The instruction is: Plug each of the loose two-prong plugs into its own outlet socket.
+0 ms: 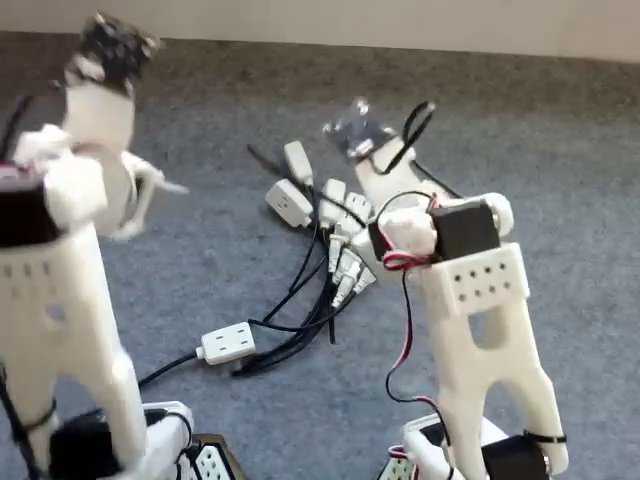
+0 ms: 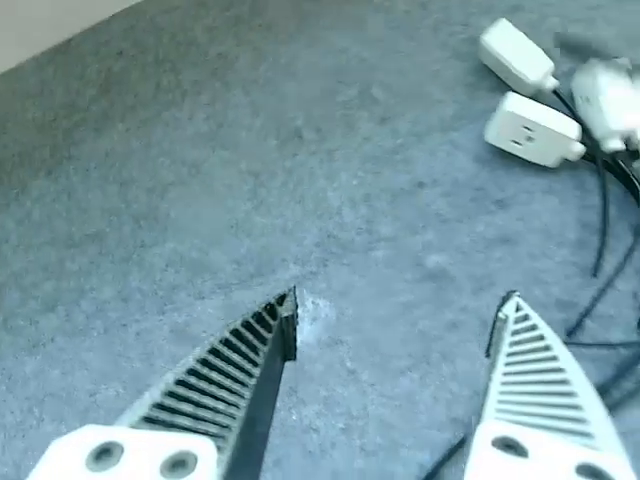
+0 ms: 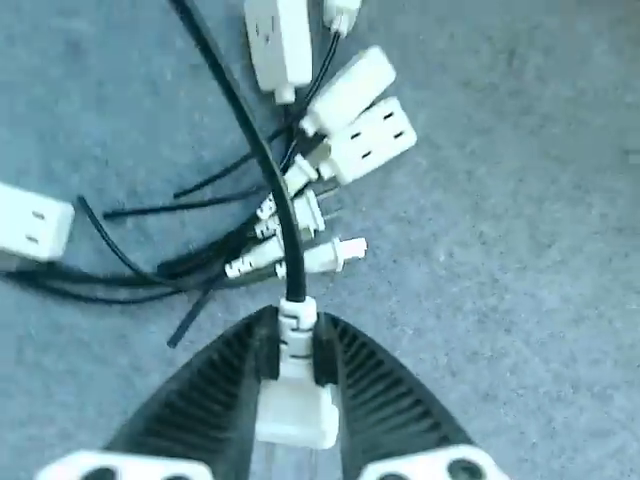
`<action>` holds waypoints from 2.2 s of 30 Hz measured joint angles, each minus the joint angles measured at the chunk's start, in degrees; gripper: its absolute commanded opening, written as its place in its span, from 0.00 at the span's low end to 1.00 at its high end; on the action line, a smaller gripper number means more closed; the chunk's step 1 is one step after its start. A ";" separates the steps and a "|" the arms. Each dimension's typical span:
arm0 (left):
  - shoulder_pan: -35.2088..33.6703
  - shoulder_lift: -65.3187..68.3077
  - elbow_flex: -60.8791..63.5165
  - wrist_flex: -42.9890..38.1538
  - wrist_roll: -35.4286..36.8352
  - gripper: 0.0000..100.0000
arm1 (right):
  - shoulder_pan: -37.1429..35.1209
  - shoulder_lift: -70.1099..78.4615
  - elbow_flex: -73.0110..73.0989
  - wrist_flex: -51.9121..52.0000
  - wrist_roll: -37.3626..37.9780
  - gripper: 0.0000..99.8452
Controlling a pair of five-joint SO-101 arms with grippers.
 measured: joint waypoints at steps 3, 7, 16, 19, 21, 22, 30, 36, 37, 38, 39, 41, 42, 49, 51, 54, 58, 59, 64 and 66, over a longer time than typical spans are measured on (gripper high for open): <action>1.67 -9.23 10.46 -0.88 0.00 0.31 | -1.14 0.00 -2.02 -0.44 -7.56 0.01; 3.16 -23.03 28.31 -6.15 0.00 0.31 | -4.75 -0.18 1.32 -5.27 -15.91 0.01; 5.19 -59.08 64.00 -18.55 5.71 0.37 | -11.69 -8.53 18.55 -21.27 -20.84 0.01; 7.56 -67.87 69.36 -18.99 8.44 0.42 | -13.63 -13.27 28.22 -30.07 -21.10 0.01; 8.88 -71.30 71.91 -19.43 9.49 0.42 | -15.65 -15.74 34.64 -35.96 -21.10 0.01; 9.49 -72.00 72.79 -19.60 9.67 0.42 | -16.70 -16.44 37.45 -38.59 -21.10 0.01; 15.65 -73.58 82.02 -26.37 10.90 0.42 | -19.60 -17.41 45.10 -50.29 -24.62 0.01; 15.91 -73.58 87.91 -32.62 11.87 0.42 | -22.15 -17.76 45.10 -50.11 -27.25 0.01; 15.91 -73.58 88.44 -33.32 11.96 0.42 | -22.95 -17.76 45.10 -49.67 -27.34 0.01; 15.91 -73.58 88.97 -34.11 11.96 0.42 | -23.74 -17.76 45.10 -49.05 -27.34 0.01; 15.91 -73.49 89.58 -35.08 11.96 0.42 | -24.35 -17.76 45.10 -48.18 -27.34 0.01; 16.00 -73.49 91.08 -37.01 11.96 0.42 | -25.05 -17.76 45.10 -46.15 -27.34 0.01; 16.00 -73.49 92.04 -37.89 11.96 0.42 | -25.05 -17.76 44.66 -45.01 -27.34 0.01; 13.98 -73.49 94.24 -40.88 12.04 0.42 | -25.05 -17.76 37.01 -35.60 -26.99 0.01; 13.63 -73.49 94.59 -41.14 12.13 0.42 | -25.05 -17.76 35.25 -33.14 -26.20 0.01; 13.27 -73.49 95.12 -41.23 12.04 0.42 | -25.05 -17.76 34.20 -30.86 -25.67 0.01; 13.27 -73.41 95.12 -41.23 12.04 0.42 | -23.82 -17.76 33.93 -30.07 -24.88 0.01; 13.27 -73.23 95.12 -41.23 12.04 0.42 | -23.47 -17.76 33.85 -29.80 -24.09 0.01; 12.92 -72.88 95.12 -41.23 11.96 0.42 | -21.45 -17.76 33.76 -26.81 -22.42 0.01; 12.48 -72.88 95.12 -41.23 11.96 0.42 | -20.84 -17.85 33.76 -25.67 -22.33 0.01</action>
